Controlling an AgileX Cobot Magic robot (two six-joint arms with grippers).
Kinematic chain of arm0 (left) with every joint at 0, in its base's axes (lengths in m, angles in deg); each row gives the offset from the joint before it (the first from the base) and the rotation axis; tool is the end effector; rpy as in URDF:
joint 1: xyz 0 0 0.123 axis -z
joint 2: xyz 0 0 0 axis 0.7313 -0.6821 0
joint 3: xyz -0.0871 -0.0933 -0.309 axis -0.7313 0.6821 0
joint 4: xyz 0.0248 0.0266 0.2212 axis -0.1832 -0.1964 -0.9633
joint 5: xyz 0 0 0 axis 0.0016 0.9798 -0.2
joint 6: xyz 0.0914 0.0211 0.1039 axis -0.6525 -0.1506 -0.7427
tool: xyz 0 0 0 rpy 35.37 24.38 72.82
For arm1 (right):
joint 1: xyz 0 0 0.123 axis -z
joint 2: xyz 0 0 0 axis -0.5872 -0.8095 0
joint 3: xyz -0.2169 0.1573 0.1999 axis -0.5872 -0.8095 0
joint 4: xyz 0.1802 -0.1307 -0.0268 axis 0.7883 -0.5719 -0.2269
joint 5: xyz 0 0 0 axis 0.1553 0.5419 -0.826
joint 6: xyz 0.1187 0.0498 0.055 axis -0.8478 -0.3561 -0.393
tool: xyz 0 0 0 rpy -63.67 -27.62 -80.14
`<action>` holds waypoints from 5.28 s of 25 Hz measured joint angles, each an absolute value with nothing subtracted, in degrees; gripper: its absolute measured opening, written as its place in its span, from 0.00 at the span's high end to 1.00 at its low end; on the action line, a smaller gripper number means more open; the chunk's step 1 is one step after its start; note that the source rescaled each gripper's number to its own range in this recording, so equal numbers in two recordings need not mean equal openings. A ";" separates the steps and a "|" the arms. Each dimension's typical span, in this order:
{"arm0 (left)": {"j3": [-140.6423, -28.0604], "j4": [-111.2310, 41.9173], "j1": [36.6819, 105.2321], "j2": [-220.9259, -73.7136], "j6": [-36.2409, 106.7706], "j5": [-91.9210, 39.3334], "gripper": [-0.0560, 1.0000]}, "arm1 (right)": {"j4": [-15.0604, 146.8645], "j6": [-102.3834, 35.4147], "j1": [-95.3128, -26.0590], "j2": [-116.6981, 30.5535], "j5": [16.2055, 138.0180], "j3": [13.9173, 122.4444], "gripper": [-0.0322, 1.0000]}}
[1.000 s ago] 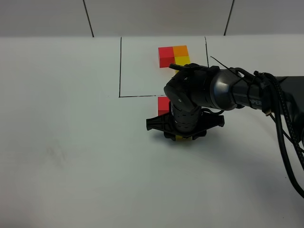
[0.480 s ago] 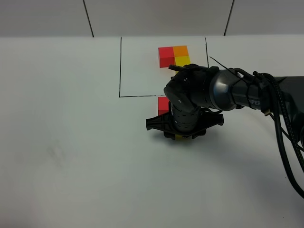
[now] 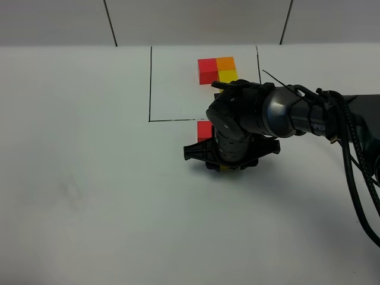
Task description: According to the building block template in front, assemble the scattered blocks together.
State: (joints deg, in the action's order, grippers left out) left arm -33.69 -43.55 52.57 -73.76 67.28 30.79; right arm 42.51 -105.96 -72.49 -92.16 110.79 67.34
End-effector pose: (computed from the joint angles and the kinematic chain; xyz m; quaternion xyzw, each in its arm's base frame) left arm -0.0380 -0.0061 0.2425 0.0584 0.8482 -0.0562 0.5235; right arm 0.3568 0.2326 0.1300 0.0219 0.9916 -0.0182 0.1260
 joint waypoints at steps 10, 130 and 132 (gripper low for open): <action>-33.69 -43.55 52.57 -73.76 67.28 30.79 0.73 | 41.55 -106.14 -72.44 -92.23 109.96 67.34 0.73; -33.69 -43.55 52.57 -73.76 67.28 30.79 0.73 | 61.28 -61.58 -36.62 30.32 128.25 16.41 0.00; -33.69 -43.55 52.57 -73.76 67.28 30.79 0.73 | 61.28 -61.52 -36.62 30.32 128.25 16.41 0.00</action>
